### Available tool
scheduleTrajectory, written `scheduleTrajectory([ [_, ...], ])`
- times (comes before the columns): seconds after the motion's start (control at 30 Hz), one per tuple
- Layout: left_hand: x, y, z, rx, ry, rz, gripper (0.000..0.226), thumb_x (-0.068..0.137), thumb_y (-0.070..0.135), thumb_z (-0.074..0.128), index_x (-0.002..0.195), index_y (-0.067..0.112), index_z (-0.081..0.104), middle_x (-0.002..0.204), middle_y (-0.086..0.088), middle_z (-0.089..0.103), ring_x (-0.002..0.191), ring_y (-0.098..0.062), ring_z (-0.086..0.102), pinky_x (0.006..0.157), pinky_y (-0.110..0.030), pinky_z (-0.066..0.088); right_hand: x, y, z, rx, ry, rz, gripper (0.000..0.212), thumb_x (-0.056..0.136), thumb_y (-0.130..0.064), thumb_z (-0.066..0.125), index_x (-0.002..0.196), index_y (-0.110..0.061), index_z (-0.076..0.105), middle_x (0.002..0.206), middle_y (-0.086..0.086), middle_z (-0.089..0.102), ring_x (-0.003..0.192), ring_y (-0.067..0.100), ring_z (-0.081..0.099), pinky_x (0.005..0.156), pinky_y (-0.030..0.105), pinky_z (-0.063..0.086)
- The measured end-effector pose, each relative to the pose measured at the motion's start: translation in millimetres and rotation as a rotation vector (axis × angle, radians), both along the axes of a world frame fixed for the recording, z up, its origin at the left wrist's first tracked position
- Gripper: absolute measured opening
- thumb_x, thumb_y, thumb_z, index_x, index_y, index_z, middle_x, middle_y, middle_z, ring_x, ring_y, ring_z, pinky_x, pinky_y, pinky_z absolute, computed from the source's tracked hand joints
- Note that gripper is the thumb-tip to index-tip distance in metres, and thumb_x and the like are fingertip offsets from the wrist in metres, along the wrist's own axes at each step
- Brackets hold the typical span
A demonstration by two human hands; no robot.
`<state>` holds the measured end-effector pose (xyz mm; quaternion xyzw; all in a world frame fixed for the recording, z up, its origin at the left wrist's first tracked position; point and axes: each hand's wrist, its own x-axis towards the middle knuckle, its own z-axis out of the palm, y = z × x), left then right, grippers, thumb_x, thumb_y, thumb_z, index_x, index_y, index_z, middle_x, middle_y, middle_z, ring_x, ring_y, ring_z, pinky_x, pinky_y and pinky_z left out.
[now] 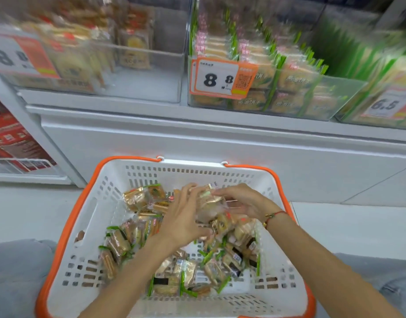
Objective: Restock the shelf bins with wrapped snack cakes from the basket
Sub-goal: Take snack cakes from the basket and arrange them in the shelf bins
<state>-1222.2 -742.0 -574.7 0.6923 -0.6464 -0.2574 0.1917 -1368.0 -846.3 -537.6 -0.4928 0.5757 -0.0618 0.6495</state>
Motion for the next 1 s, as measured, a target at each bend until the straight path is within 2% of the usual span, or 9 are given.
scheduleTrajectory([
  [0.17, 20, -11, 25, -0.434, -0.119, 0.213, 0.052, 0.082, 0.041, 0.069, 0.129, 0.028, 0.051, 0.117, 0.012, 0.052, 0.103, -0.009, 0.051, 0.089, -0.028, 0.045, 19, 2, 50, -0.166, -0.136, 0.038, 0.021, 0.087, -0.031, 0.069, 0.091, -0.011, 0.071, 0.082, -0.001, 0.072, 0.074, 0.01, 0.067, 0.069, 0.023, 0.054],
  [0.33, 46, -17, 64, 0.045, 0.686, 0.329, 0.026, 0.089, 0.049, 0.052, 0.113, 0.039, 0.056, 0.108, 0.015, 0.065, 0.106, -0.012, 0.06, 0.086, -0.03, 0.046, 24, -7, 87, -0.43, -0.025, 0.047, 0.034, 0.098, -0.043, 0.046, 0.116, -0.017, 0.06, 0.109, 0.001, 0.066, 0.093, 0.015, 0.063, 0.083, 0.03, 0.053],
  [0.43, 49, -12, 77, 0.197, 0.894, 0.31, 0.019, 0.093, 0.045, 0.048, 0.106, 0.035, 0.057, 0.102, 0.012, 0.063, 0.108, -0.011, 0.056, 0.105, -0.033, 0.038, 21, -7, 93, -0.581, 0.019, 0.136, 0.031, 0.099, -0.037, 0.046, 0.126, -0.026, 0.055, 0.119, -0.007, 0.055, 0.105, 0.017, 0.059, 0.088, 0.037, 0.052],
  [0.5, 47, -12, 84, 0.187, 0.943, 0.31, 0.011, 0.093, 0.042, 0.048, 0.098, 0.035, 0.055, 0.1, 0.014, 0.058, 0.107, -0.009, 0.053, 0.102, -0.027, 0.038, 23, -4, 93, -0.622, 0.022, 0.245, 0.036, 0.099, -0.035, 0.046, 0.134, -0.028, 0.049, 0.123, -0.008, 0.051, 0.109, 0.013, 0.055, 0.082, 0.03, 0.051],
  [0.63, 46, -13, 100, 0.132, 0.948, 0.343, 0.019, 0.086, 0.049, 0.054, 0.098, 0.036, 0.062, 0.101, 0.012, 0.066, 0.105, -0.008, 0.06, 0.099, -0.026, 0.042, 30, 5, 88, -0.716, -0.036, 0.336, 0.046, 0.093, -0.038, 0.057, 0.136, -0.034, 0.042, 0.124, -0.015, 0.049, 0.119, 0.008, 0.048, 0.095, 0.027, 0.046],
  [0.73, 51, -14, 115, -0.022, 0.941, 0.377, 0.04, 0.074, 0.059, 0.064, 0.107, 0.035, 0.068, 0.102, 0.015, 0.071, 0.107, -0.007, 0.062, 0.099, -0.026, 0.045, 37, 8, 96, -0.909, -0.094, 0.255, 0.038, 0.086, -0.031, 0.069, 0.116, -0.04, 0.046, 0.11, -0.026, 0.055, 0.103, 0.002, 0.054, 0.082, 0.009, 0.042],
  [0.8, 54, -14, 127, -0.107, 0.968, 0.41, 0.06, 0.068, 0.062, 0.07, 0.118, 0.03, 0.064, 0.1, 0.006, 0.073, 0.102, -0.01, 0.065, 0.1, -0.031, 0.044, 41, 8, 106, -0.907, -0.158, 0.147, 0.034, 0.081, -0.028, 0.075, 0.106, -0.036, 0.053, 0.103, -0.018, 0.063, 0.093, 0.004, 0.059, 0.075, 0.012, 0.045],
  [0.9, 62, -15, 147, -0.223, 1.016, 0.417, 0.055, 0.07, 0.031, 0.076, 0.121, 0.023, 0.058, 0.09, -0.001, 0.074, 0.082, -0.008, 0.069, 0.086, -0.027, 0.05, 53, 7, 123, -0.799, -0.213, 0.062, 0.028, 0.078, -0.031, 0.077, 0.098, -0.022, 0.06, 0.095, -0.006, 0.069, 0.081, 0.003, 0.062, 0.061, 0.009, 0.044],
  [1.0, 79, -23, 165, -0.289, 0.895, 0.352, 0.058, 0.069, 0.012, 0.085, 0.118, 0.024, 0.056, 0.098, 0.005, 0.073, 0.09, -0.01, 0.069, 0.08, -0.02, 0.052, 64, 6, 136, -0.88, -0.106, 0.106, 0.029, 0.077, -0.042, 0.075, 0.095, -0.025, 0.06, 0.094, -0.01, 0.068, 0.085, 0.0, 0.061, 0.067, 0.013, 0.047],
])
